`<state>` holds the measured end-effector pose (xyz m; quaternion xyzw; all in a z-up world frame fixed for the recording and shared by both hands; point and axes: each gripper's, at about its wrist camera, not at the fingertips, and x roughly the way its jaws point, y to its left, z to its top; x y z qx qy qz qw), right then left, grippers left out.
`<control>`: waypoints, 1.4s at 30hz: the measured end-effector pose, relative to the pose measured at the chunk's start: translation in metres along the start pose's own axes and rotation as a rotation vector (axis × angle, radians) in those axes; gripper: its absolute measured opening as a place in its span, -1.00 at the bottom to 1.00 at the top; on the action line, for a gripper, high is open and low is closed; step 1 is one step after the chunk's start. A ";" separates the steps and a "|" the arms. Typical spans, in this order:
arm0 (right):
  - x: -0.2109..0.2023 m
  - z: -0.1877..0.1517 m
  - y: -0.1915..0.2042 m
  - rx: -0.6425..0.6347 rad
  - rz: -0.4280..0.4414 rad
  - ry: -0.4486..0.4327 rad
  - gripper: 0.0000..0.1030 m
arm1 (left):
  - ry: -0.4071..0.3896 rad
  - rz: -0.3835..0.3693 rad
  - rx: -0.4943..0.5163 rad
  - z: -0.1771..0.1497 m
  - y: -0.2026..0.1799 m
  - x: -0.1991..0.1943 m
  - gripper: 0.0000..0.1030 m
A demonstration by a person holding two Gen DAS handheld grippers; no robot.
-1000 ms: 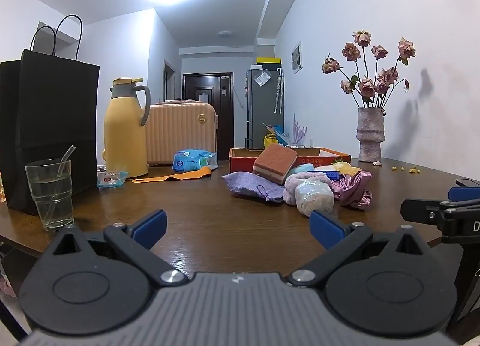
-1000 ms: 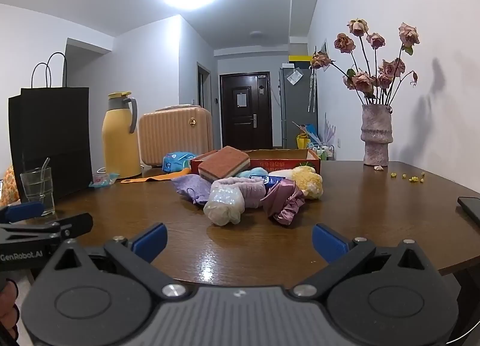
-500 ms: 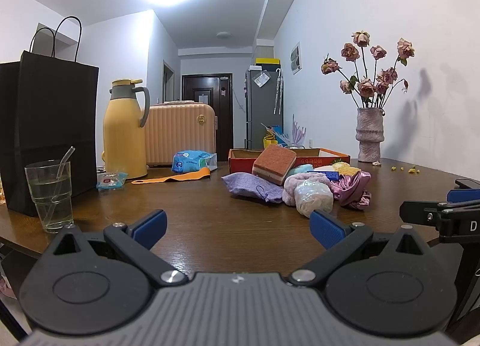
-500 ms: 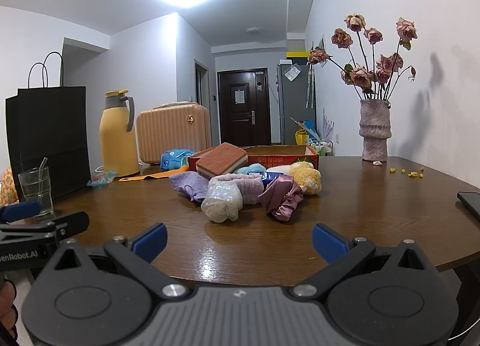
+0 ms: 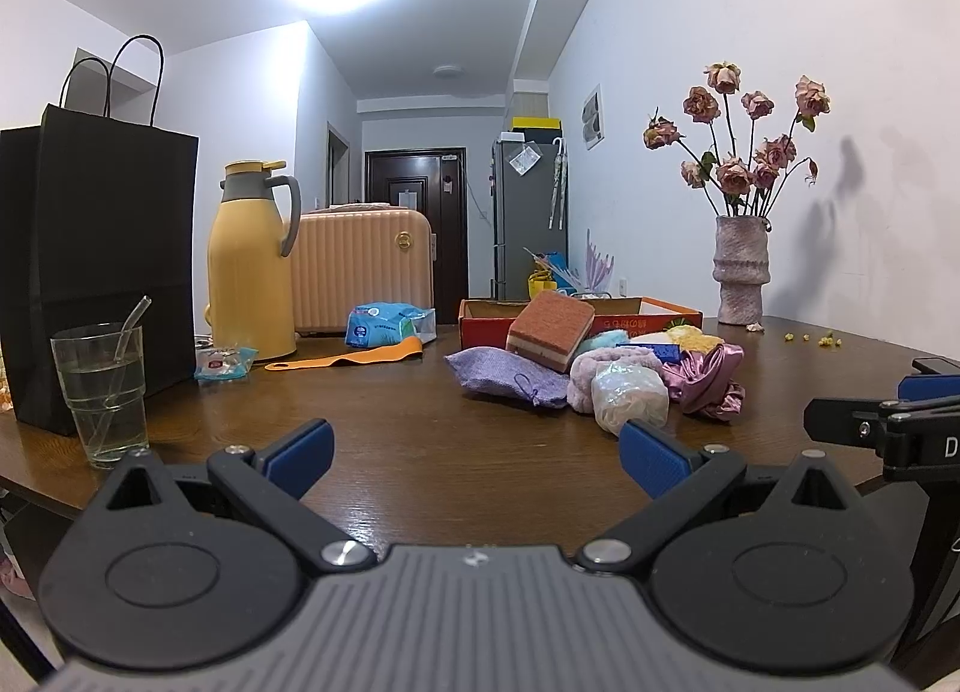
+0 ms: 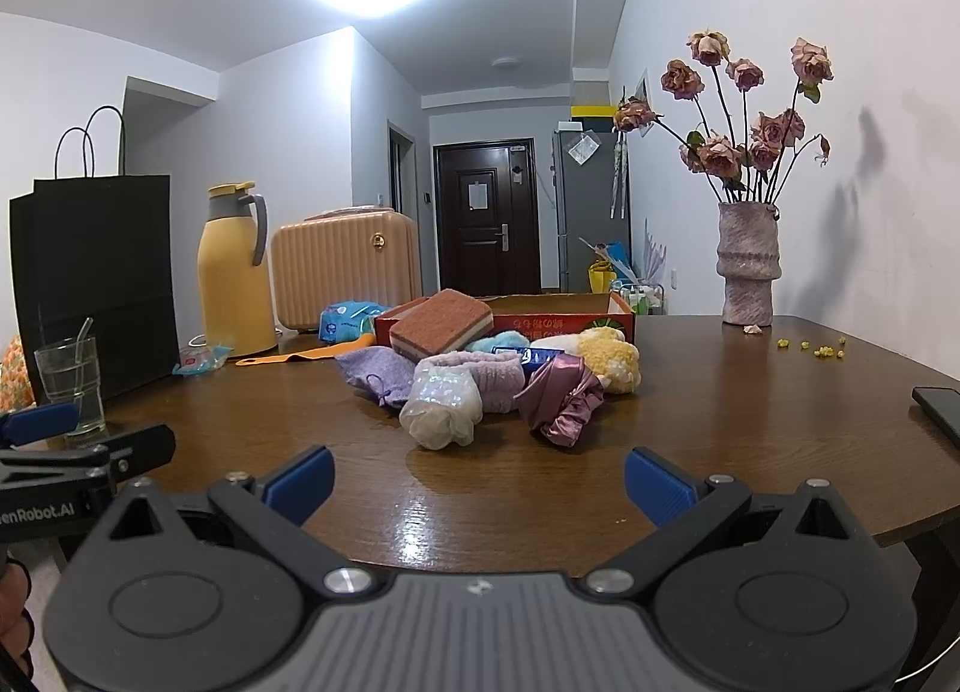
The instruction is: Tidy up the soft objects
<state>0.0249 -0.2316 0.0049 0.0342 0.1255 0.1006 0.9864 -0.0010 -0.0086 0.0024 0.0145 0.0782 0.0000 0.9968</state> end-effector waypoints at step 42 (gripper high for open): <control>0.000 0.000 0.000 0.000 -0.001 0.002 1.00 | -0.001 -0.001 0.000 -0.001 0.007 0.001 1.00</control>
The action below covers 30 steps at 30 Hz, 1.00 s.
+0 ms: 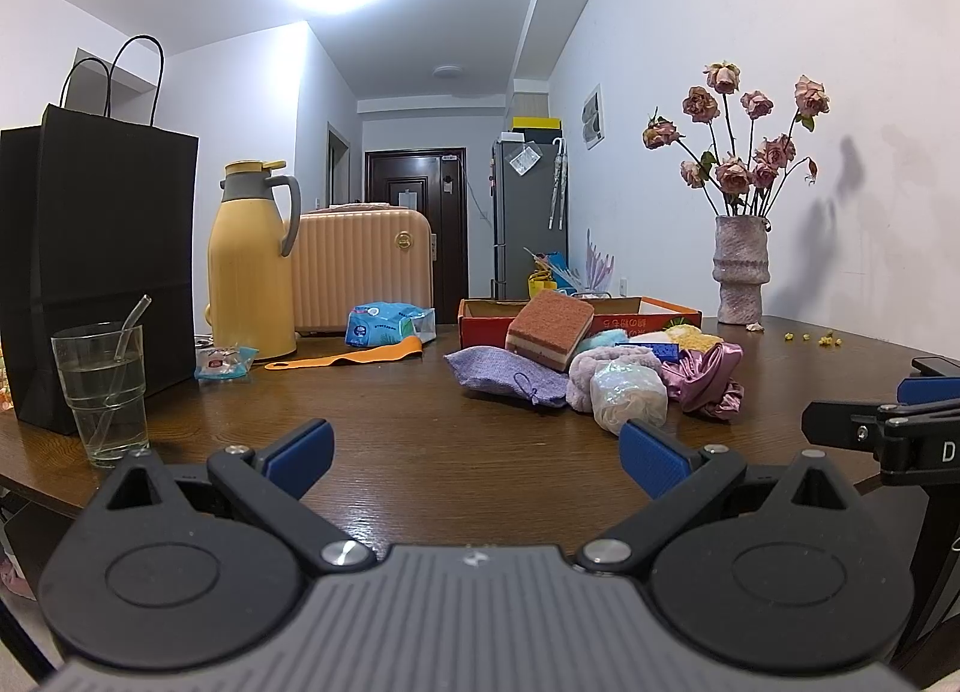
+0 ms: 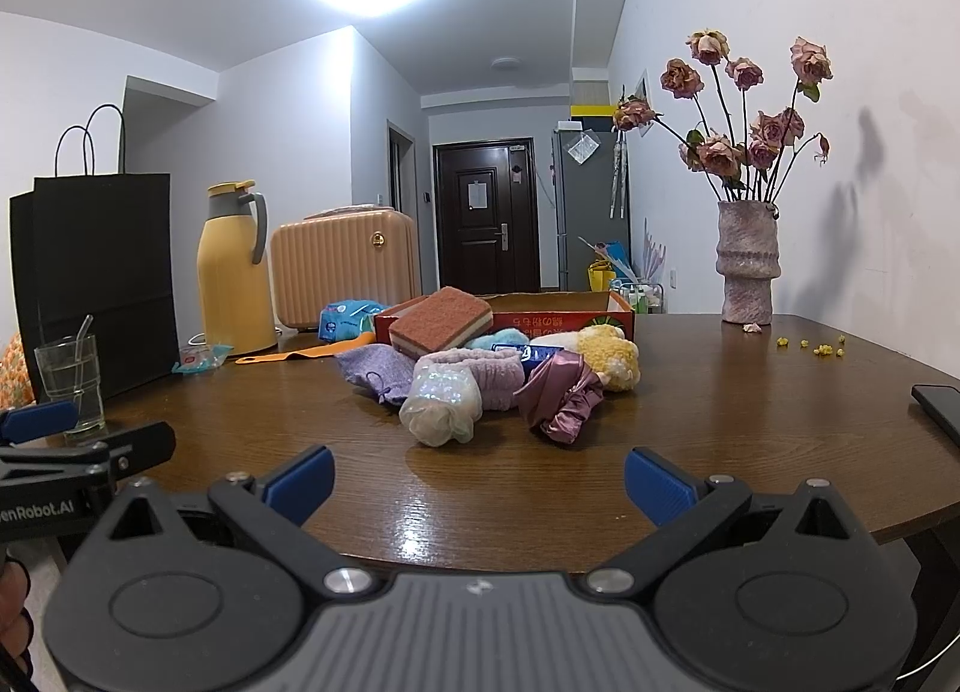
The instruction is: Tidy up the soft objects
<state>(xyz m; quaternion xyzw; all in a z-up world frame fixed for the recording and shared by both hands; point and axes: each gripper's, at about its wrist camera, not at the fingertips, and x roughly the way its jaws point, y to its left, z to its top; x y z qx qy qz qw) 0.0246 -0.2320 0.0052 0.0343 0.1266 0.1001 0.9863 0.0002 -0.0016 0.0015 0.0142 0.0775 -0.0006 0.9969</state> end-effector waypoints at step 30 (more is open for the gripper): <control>0.000 -0.003 0.000 0.001 -0.004 -0.007 1.00 | -0.010 -0.003 -0.002 0.002 0.000 -0.003 1.00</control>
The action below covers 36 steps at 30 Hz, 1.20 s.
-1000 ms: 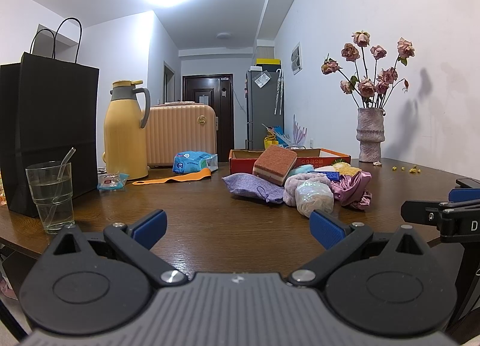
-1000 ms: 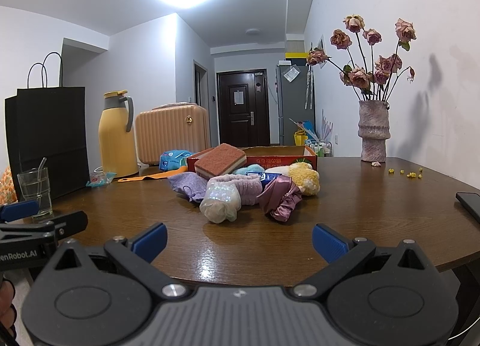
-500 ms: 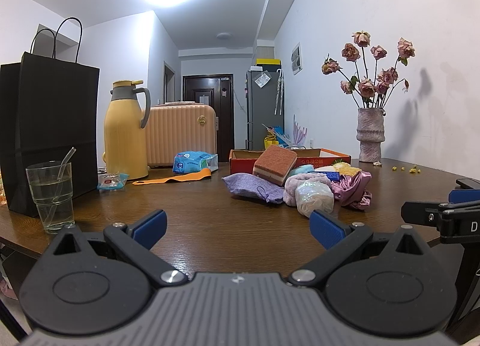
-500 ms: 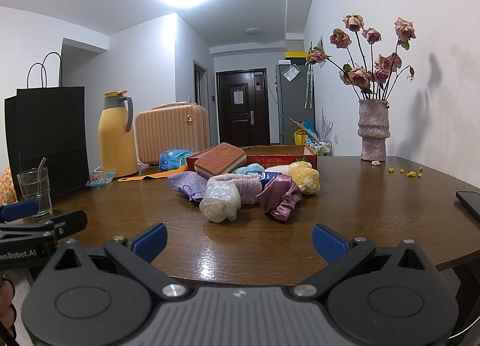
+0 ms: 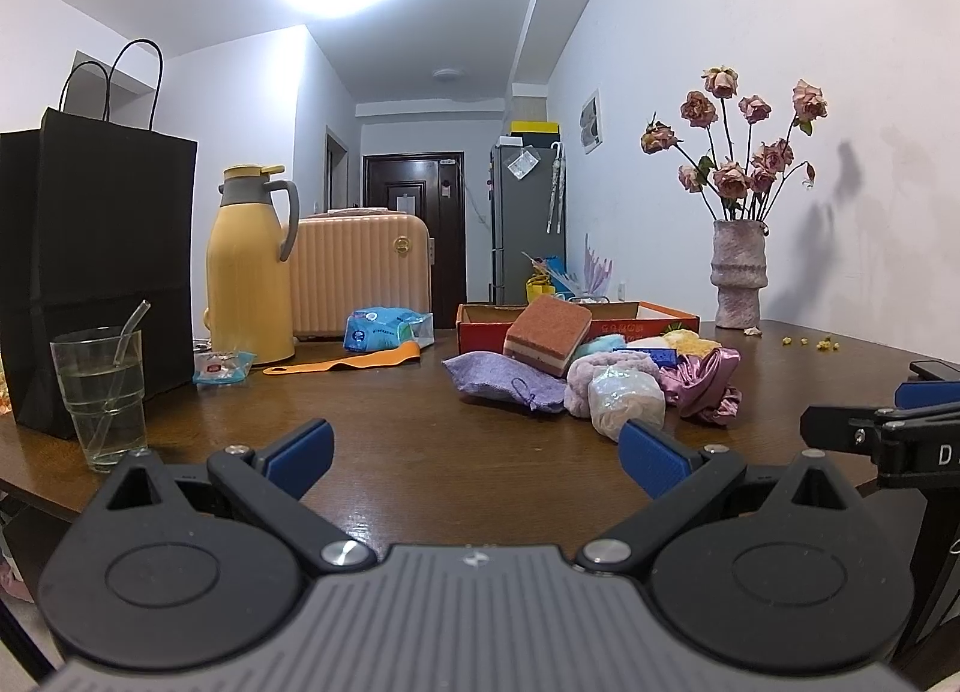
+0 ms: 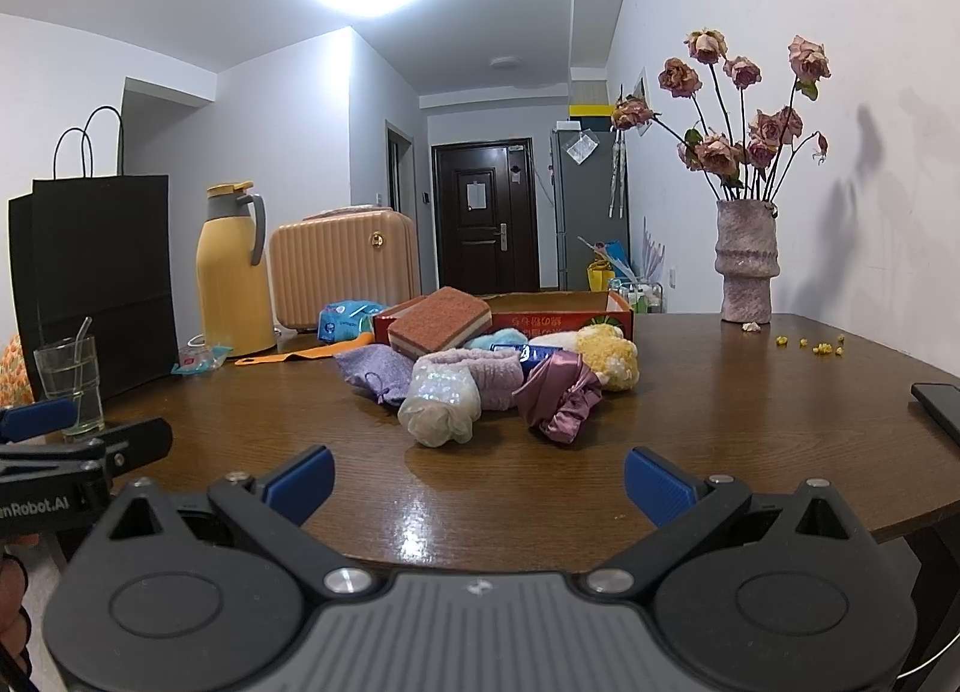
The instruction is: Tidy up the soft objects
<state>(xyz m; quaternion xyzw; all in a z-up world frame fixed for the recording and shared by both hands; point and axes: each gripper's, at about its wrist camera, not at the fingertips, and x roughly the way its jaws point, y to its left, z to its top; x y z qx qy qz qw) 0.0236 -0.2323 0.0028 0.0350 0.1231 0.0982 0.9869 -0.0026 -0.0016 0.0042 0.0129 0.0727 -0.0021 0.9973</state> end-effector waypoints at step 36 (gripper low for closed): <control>0.154 0.065 -0.068 0.079 0.005 0.023 0.83 | 0.238 -0.229 -0.038 0.045 -0.044 0.194 0.76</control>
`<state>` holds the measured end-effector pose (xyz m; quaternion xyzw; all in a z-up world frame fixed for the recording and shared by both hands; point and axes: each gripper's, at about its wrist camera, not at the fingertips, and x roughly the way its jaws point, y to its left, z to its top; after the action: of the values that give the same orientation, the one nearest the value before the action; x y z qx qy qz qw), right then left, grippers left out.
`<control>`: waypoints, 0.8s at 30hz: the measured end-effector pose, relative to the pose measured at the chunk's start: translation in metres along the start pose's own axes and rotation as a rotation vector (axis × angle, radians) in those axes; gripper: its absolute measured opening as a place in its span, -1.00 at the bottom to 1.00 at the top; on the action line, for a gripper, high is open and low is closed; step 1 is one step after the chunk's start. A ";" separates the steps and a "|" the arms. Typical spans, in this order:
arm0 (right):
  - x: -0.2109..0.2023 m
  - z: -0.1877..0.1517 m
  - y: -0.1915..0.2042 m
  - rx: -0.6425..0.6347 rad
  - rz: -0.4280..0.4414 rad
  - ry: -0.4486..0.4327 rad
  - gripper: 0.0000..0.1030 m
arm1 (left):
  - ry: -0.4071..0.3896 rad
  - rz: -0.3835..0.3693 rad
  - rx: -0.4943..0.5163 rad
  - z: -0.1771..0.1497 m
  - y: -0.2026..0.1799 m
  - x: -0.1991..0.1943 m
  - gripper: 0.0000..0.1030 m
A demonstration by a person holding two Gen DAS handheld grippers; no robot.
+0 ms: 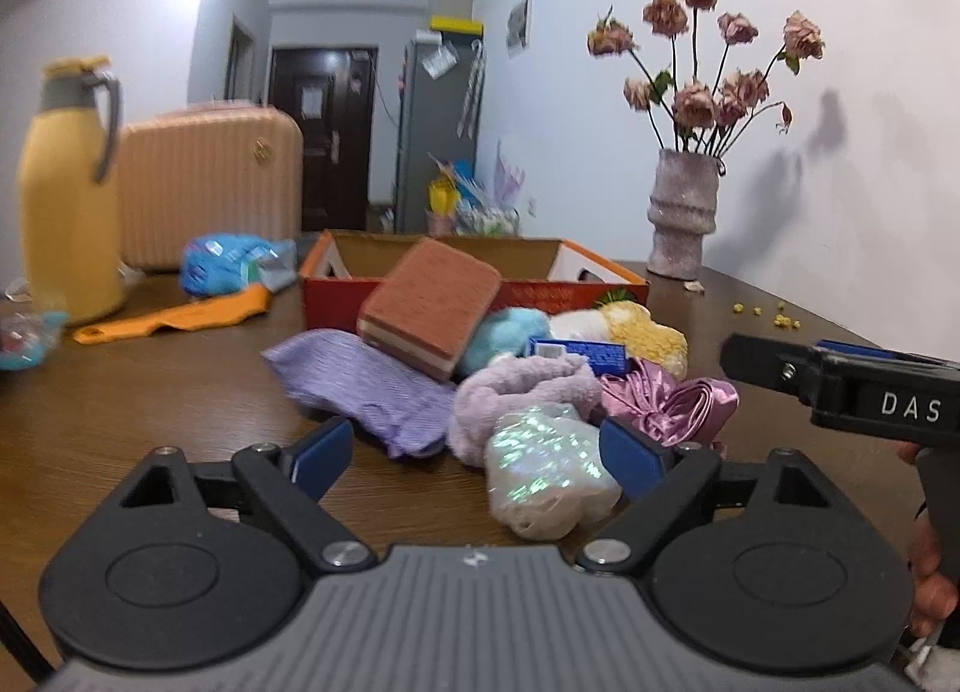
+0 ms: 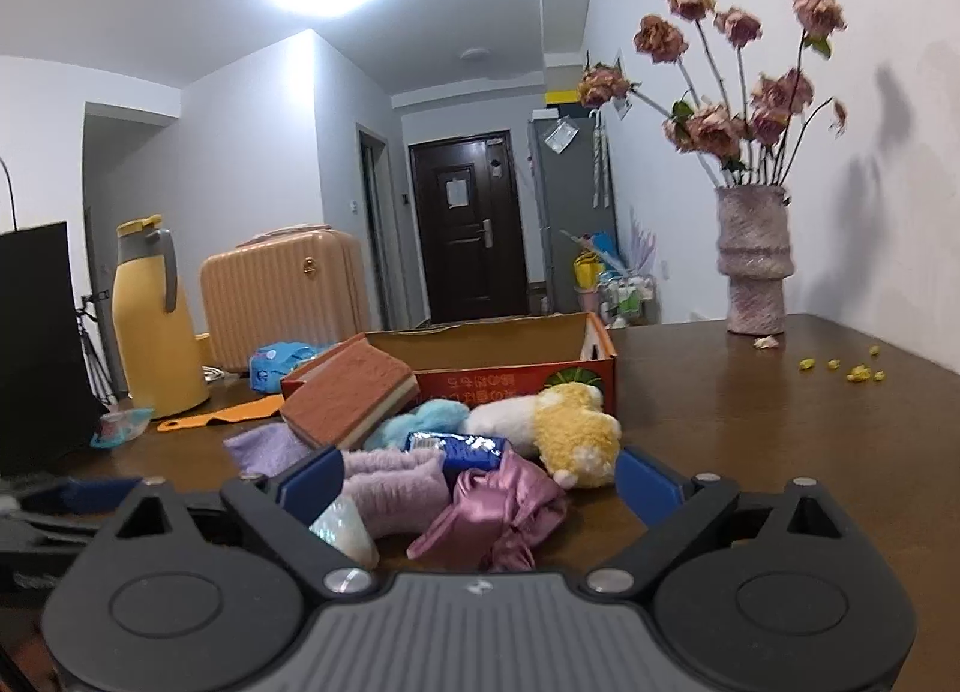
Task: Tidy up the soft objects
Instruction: 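Reach the left tool into the pile and grasp the lavender towel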
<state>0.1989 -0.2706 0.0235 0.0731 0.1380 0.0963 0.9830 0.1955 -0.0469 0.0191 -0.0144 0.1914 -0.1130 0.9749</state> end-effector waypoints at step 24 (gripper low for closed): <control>0.126 0.007 0.009 0.130 0.119 0.303 0.02 | 0.171 -0.015 -0.105 0.039 0.044 0.057 0.09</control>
<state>0.3178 -0.2359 -0.0005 0.1292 0.2857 0.1553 0.9368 0.2708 -0.0177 0.0310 -0.0571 0.2796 -0.1107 0.9520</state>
